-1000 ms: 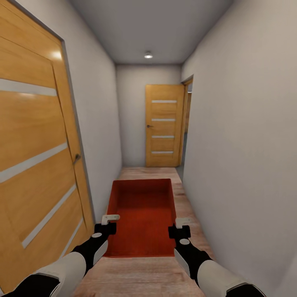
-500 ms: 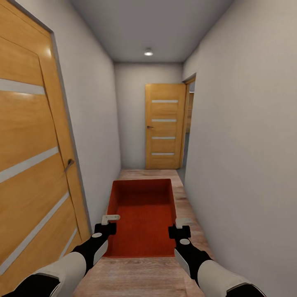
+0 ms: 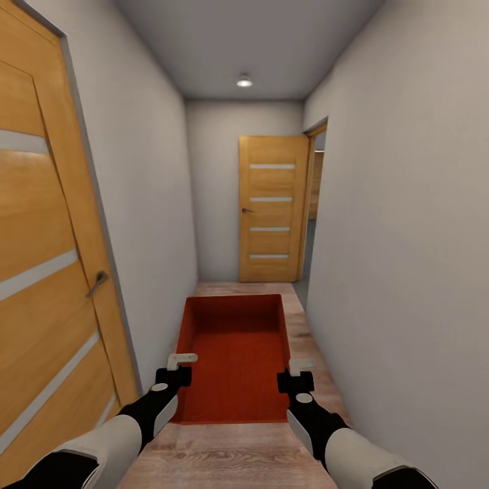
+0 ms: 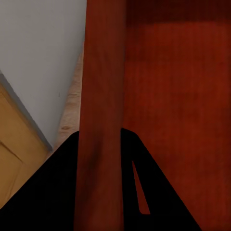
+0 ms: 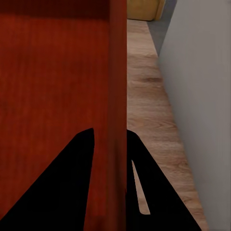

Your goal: Move the two storage containers from the living room to the garage. In the garage, place one container on the floor and stack the other container on top of it (either order is fine).

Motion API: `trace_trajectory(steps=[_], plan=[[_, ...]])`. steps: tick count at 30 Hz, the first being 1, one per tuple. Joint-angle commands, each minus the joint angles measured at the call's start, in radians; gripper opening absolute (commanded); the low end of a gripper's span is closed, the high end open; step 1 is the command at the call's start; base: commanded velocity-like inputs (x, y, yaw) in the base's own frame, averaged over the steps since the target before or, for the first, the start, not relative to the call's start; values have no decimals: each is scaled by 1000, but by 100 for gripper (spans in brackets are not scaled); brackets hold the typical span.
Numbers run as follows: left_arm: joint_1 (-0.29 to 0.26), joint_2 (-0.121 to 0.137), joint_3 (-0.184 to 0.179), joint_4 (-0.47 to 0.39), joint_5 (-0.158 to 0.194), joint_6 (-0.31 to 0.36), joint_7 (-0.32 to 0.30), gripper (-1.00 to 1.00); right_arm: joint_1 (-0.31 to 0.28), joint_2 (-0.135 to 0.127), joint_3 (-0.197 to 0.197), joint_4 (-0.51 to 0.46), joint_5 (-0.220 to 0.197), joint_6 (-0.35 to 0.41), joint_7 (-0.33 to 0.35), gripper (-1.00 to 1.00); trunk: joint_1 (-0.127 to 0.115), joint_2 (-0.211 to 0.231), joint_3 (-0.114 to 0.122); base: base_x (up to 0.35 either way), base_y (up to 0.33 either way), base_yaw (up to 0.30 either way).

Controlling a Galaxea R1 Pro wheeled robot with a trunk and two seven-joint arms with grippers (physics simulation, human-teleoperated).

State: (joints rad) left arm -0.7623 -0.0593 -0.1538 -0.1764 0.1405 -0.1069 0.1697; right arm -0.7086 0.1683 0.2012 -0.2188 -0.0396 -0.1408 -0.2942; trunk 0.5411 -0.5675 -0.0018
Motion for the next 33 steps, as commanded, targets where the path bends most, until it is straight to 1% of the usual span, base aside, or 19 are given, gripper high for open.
trace_trajectory(steps=[1, 7, 33], plan=[[-2, 20, 62, -3, 47, -16, 5, -100, 0, -12, -25, 7, -17, -6, -1, -100, 1, 0, 0, 322, 0, 0], [-2, 25, 62, -3, 47, -15, 5, -100, 0, -11, -25, 8, -17, -6, -1, -100, 1, 0, 0, 322, 0, 0], [-2, 29, 62, -3, 47, -15, 5, -100, 0, -12, -25, 7, -17, -6, -2, -100, 1, 0, 0, 322, 0, 0]])
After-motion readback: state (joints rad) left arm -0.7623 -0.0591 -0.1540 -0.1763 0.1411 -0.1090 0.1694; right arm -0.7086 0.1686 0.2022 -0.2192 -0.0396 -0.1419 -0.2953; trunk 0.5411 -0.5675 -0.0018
